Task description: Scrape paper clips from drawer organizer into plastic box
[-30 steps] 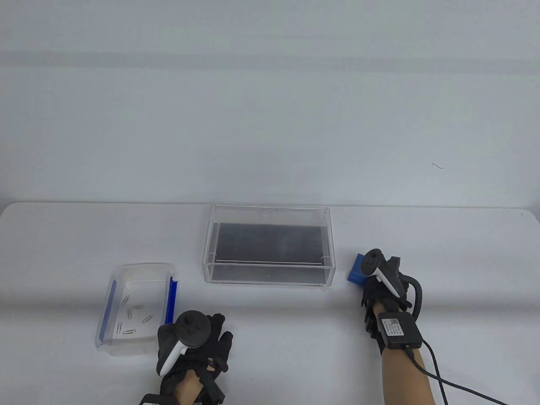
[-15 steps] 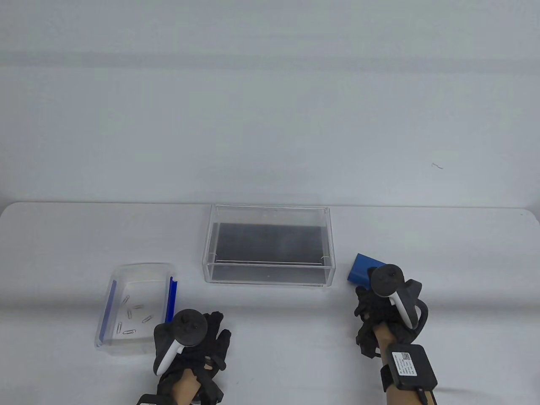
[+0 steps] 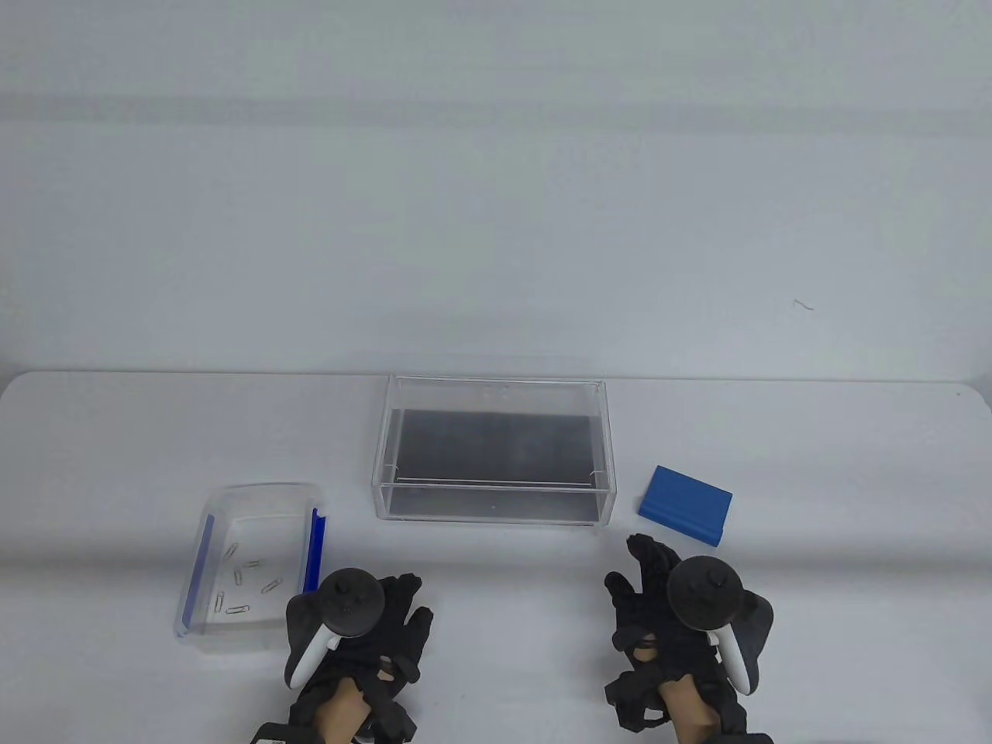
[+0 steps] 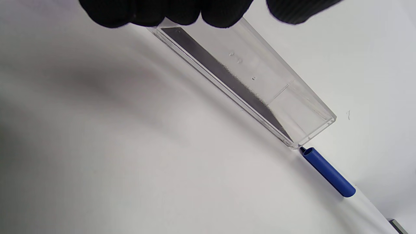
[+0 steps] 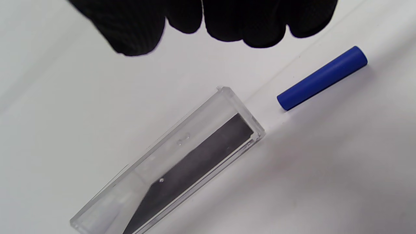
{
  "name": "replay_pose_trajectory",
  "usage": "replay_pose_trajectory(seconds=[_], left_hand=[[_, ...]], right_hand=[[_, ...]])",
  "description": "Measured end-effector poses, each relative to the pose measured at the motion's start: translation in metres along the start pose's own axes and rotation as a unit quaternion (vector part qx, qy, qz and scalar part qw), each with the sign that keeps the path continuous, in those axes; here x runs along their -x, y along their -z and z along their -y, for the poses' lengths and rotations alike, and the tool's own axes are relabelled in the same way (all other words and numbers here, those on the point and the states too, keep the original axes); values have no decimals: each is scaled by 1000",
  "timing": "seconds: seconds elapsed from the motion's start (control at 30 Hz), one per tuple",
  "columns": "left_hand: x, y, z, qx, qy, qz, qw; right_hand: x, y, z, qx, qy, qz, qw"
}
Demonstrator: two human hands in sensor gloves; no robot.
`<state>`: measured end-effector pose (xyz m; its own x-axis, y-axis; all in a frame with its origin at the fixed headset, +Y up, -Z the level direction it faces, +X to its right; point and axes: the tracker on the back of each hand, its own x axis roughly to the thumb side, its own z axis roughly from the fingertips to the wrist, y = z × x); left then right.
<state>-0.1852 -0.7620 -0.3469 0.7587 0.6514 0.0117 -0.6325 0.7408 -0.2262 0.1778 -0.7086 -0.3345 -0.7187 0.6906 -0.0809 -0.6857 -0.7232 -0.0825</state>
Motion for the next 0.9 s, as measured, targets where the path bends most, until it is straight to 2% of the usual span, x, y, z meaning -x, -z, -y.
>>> replay_pose_trajectory(seconds=[0.17,0.5,0.9], left_hand=[[5,-1,-3,-5,-13,-2,1000],[8,-1,-6,-6,-13,-6,1000],[5,-1,-1,6,15,-6,1000]], right_hand=[[2,-4,-21,-22,-4,10,1000],[2,-11,-43,-86,-33,56,994],[2,-9,-49,-107,-65,69,990]])
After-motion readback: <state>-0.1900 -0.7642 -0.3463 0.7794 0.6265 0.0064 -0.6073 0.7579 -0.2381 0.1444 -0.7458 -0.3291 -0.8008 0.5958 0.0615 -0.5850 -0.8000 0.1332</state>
